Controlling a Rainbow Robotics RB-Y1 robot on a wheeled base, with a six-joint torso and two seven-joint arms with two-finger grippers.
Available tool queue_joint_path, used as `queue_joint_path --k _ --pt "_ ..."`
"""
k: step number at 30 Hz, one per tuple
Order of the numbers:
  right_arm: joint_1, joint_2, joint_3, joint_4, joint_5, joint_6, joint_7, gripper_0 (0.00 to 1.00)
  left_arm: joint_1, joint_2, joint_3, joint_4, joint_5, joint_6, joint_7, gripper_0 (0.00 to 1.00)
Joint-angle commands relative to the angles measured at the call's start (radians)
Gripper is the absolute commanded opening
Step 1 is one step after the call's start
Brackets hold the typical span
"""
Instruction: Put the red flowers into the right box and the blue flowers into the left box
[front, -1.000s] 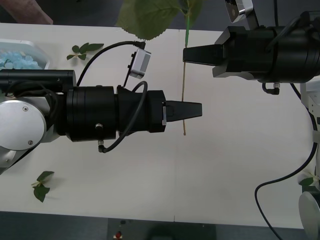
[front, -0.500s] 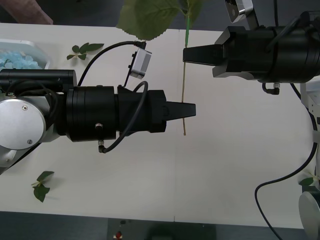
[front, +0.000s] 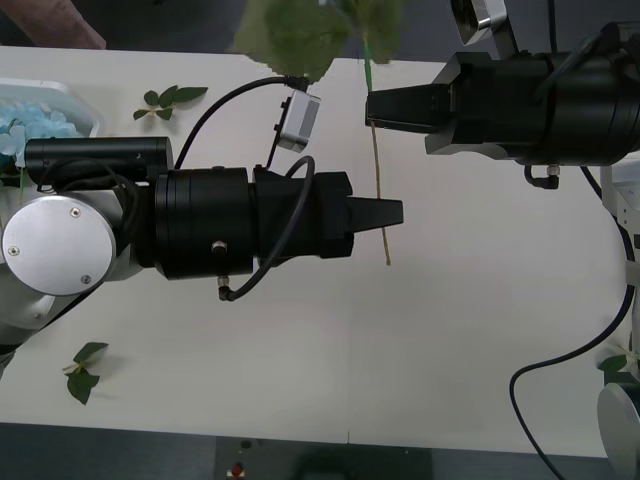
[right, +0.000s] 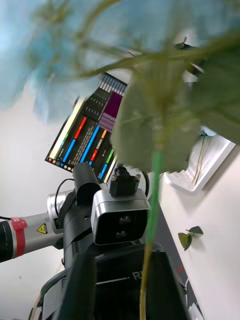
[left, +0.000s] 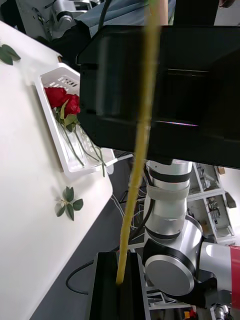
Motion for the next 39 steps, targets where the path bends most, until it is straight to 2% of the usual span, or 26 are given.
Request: queue_joint_path --k 1,11,15,22,27,31,39 --pt "-0.016 0.001 -0.004 -0.019 -0.006 0.001 -0.003 1.00 -0.022 0.009 0.018 -0.017 0.007 -0.016 0.047 0.00" --pt "-0.016 0.001 -0.004 -0.019 -0.006 0.001 -0.003 1.00 -0.021 0.041 0.021 -0.017 0.013 -0.055 0.041 0.00" --pt "-0.016 0.001 -0.004 -0.019 -0.006 0.001 -0.003 1.00 -0.016 0.084 0.073 -0.015 0.024 -0.059 0.046 0.00" --pt "-0.002 0.018 -0.010 -0.018 -0.009 0.005 0.005 1.00 0.096 0.185 0.251 0.019 0.028 -0.041 0.049 0.00" --pt "-0.013 -0.010 -0.087 -0.028 0.027 0.060 0.025 1.00 0.269 0.286 0.521 0.086 0.015 0.086 0.040 0.00" --pt "-0.017 -0.050 -0.140 -0.028 0.078 0.136 0.080 1.00 0.363 0.319 0.703 0.167 -0.005 0.220 0.026 0.00" --pt "-0.017 -0.140 -0.209 -0.027 0.196 0.261 0.284 1.00 0.461 0.362 0.927 0.339 -0.099 0.450 -0.117 0.00"
